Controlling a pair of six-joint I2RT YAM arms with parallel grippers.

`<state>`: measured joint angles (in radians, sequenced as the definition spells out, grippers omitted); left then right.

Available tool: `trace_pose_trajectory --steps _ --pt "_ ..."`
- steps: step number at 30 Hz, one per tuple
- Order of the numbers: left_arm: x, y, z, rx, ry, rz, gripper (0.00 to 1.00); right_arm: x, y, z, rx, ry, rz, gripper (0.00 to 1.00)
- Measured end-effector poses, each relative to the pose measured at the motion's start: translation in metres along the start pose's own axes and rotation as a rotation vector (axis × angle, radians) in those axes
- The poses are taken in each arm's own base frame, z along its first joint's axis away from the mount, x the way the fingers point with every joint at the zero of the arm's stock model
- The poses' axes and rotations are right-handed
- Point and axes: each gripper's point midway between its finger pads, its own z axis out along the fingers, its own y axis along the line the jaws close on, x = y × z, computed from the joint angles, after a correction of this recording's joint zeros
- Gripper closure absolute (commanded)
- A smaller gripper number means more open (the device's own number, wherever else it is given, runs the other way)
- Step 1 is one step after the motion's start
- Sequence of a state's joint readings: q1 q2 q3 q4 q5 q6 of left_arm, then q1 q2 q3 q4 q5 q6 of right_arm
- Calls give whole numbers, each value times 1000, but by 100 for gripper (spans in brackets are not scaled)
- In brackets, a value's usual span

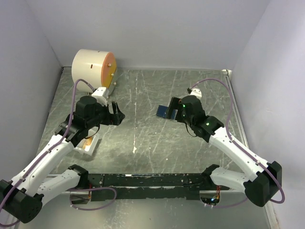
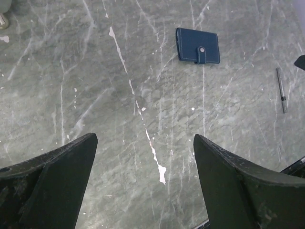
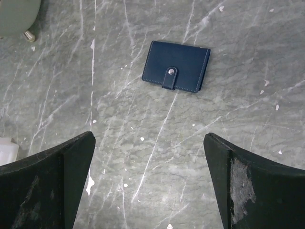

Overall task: Put the credit cards into the card holder
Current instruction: Open the card holder at the center of the board.

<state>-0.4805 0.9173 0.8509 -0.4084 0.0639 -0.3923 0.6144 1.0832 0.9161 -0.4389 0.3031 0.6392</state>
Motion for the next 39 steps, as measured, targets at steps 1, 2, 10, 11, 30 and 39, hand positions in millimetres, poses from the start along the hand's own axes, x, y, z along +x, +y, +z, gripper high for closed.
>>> trace_pose_trajectory --steps 1,2,10,11,30,39 --pt "2 1 2 -4 10 3 6 0 0 0 0 -1 1 0" --pt "3 2 4 -6 15 8 6 0 0 0 0 -2 1 0" --pt "3 4 3 0 5 55 6 1 -11 25 102 -7 -15 0" --pt "3 4 3 1 5 58 6 1 -13 31 127 -4 -21 0" --pt "9 10 3 -29 28 68 6 52 -13 157 280 157 -112 63" --pt "7 10 1 -28 21 72 6 69 -24 173 320 191 -104 66"
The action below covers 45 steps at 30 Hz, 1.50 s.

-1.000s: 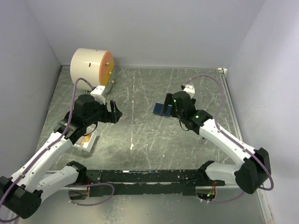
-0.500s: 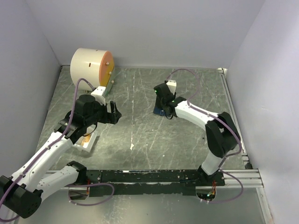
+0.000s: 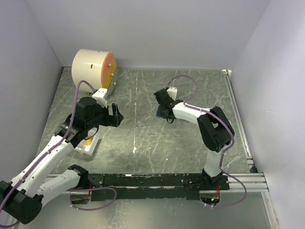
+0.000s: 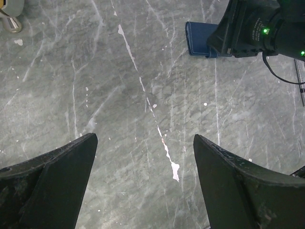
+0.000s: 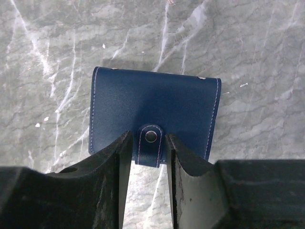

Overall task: Put the credit cards into the card holder
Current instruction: Open the card holder at the center of the board.

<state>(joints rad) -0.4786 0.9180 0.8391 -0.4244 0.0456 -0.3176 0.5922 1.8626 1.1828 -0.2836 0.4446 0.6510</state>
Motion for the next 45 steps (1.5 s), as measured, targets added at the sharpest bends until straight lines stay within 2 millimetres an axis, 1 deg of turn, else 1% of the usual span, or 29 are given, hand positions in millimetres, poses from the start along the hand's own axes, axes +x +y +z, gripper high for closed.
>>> trace_pose_trajectory --steps 5,9,14,18,20,25,28,30,34,37,40,42,45 --pt "0 0 0 0 -1 0 6 5 -3 11 20 12 -2 70" --pt "-1 0 -1 1 -6 1 6 2 -1 14 20 6 1 76" --pt "-2 1 -1 -6 -8 0 6 2 -1 15 15 -4 -8 85" --pt "1 4 2 -23 5 -5 6 5 -3 12 -14 -18 -30 89" --pt "5 6 4 -33 21 -15 6 10 -6 8 -37 -20 -51 90" --pt "21 10 13 -67 90 -84 6 30 -15 -11 -105 -3 -126 93" --pt "30 8 18 -72 129 -142 6 44 -19 -25 -145 9 -181 96" --pt "36 5 21 -61 149 -180 6 54 -18 -36 -181 18 -219 100" --pt "52 -1 25 -35 207 -239 6 64 -9 -52 -249 20 -277 100" --pt "60 -6 31 -15 249 -275 6 68 2 -65 -306 10 -318 100" --pt "66 -12 37 6 285 -302 6 69 14 -84 -380 -16 -352 100" --pt "69 -19 40 41 307 -326 6 66 21 -99 -439 -46 -358 100" --pt "67 -33 44 111 322 -366 6 57 29 -120 -531 -103 -350 100"
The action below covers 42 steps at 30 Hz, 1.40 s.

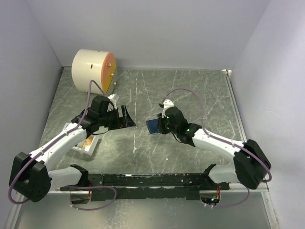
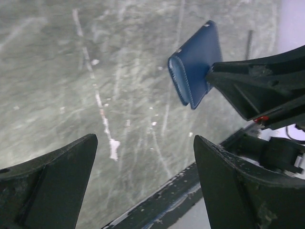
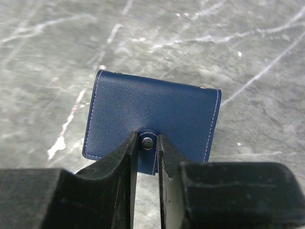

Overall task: Put the credit cards into the card holder
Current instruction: Open the card holder at the center of the board.

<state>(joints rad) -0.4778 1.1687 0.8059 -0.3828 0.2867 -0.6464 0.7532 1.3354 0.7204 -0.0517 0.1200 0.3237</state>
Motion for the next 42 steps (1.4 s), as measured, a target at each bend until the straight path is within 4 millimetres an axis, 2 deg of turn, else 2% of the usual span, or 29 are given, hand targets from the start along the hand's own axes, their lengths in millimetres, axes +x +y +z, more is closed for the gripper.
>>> trace_pose_trajectory --steps 8,14,15,17,18,19,21,22,25,32,33,42 --pt "7 -37 8 216 47 -65 6 -25 41 -37 -239 -159 -40 100" --pt "3 -50 8 287 42 -62 6 -35 60 -47 -327 -202 -64 100" --pt "4 -50 9 288 45 -63 2 -35 62 -48 -336 -203 -67 100" --pt "5 -49 13 291 54 -65 30 -36 67 -51 -361 -211 -73 100" --pt "6 -49 14 294 61 -71 38 -37 70 -52 -371 -216 -76 100" --pt "7 -49 16 297 68 -79 39 -38 73 -55 -384 -224 -79 100" --pt "11 -49 18 310 82 -84 31 -40 76 -58 -398 -238 -83 100" --pt "12 -49 19 316 86 -85 31 -41 78 -60 -404 -245 -85 100" --pt "14 -51 18 325 95 -93 40 -40 81 -61 -421 -249 -92 100" --pt "15 -58 16 373 102 -97 88 -39 83 -63 -433 -250 -97 100" --pt "15 -60 15 385 104 -100 93 -37 83 -63 -432 -248 -96 100" --pt "18 -63 15 401 121 -100 93 -33 79 -66 -412 -257 -72 100"
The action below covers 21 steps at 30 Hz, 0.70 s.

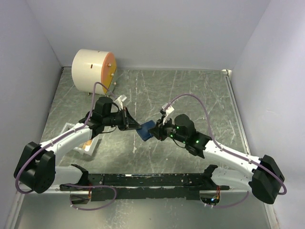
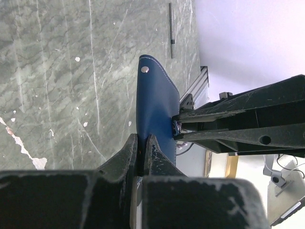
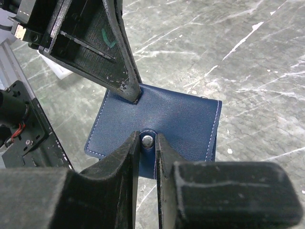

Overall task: Put the credit cards into the card holder
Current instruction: Open the card holder at the center of the board.

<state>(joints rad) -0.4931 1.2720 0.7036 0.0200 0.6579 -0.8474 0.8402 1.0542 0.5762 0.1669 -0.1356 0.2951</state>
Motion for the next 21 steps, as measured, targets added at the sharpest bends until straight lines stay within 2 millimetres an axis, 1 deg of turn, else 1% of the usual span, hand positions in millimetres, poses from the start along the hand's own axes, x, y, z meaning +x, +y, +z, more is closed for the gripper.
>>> trace_pose_trajectory --steps 6,10,14,15,16,21 --pt "0 -2 1 -30 11 6 93 -5 0 -9 21 -50 57 100" --pt "-4 15 -2 -112 -18 -10 93 -3 -8 -13 65 -73 103 100" --pt "-5 23 -4 -152 -30 -20 93 6 -12 -13 83 -64 139 99" --pt "-4 24 -4 -159 -31 -18 93 9 -13 -14 89 -63 152 96" --pt "-4 25 -5 -166 -31 -19 93 10 -14 -14 93 -62 160 91" --pt "-7 25 -10 -183 -56 1 93 13 -19 -14 141 -60 251 58"
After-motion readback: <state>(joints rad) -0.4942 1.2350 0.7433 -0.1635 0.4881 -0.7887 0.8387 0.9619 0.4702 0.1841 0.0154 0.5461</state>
